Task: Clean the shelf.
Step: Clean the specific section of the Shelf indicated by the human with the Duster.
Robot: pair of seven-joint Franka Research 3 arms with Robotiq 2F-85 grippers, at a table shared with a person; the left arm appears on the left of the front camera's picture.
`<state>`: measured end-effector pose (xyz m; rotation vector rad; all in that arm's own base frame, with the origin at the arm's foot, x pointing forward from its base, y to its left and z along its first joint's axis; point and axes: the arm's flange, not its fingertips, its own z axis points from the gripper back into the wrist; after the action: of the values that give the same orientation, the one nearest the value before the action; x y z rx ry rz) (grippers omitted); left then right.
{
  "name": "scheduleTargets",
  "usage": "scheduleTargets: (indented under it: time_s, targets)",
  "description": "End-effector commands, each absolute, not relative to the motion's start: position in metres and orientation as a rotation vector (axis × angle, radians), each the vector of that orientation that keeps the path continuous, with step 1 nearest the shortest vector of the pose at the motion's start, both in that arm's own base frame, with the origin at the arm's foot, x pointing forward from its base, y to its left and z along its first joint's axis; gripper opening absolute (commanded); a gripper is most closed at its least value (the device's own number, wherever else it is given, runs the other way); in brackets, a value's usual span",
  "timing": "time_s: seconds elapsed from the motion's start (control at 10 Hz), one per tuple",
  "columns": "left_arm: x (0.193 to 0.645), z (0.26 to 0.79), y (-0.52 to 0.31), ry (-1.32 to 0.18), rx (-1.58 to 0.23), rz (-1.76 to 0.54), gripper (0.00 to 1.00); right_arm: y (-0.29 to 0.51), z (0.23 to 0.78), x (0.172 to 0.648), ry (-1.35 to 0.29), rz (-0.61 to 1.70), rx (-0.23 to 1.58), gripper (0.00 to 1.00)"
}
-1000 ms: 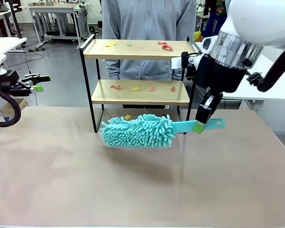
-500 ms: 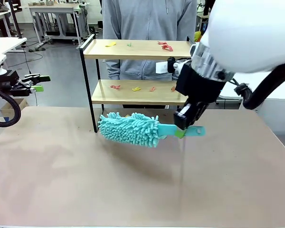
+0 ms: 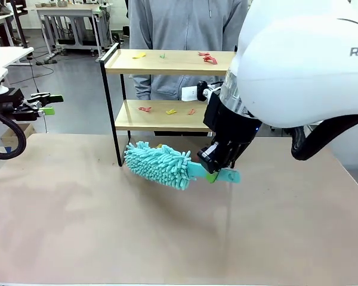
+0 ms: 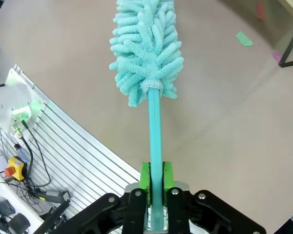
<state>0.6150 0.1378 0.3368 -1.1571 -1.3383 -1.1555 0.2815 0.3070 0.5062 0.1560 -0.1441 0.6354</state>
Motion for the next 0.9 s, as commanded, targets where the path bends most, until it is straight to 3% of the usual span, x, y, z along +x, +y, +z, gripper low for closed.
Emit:
scheduleTargets:
  time_s: [0.0,0.2,0.3,0.8]
  targets:
    - [0.613,0.340,0.138,-1.352,-1.151,-1.161,1.00,0.301,0.511,0.285,-0.157,0.635,0.159,0.13]
    - [0.613,0.340,0.138,-1.352,-1.151,-1.161,1.00,0.304,0.507,0.284,-0.145,0.629,0.159,0.13]
    - [0.613,0.340,0.138,-1.352,-1.151,-1.161,1.00,0.331,0.499,0.285,-0.175,0.441,0.144,0.13]
    - [0.613,0.340,0.138,-1.352,-1.151,-1.161,1.00,0.396,0.470,0.267,-0.324,0.242,0.127,0.13]
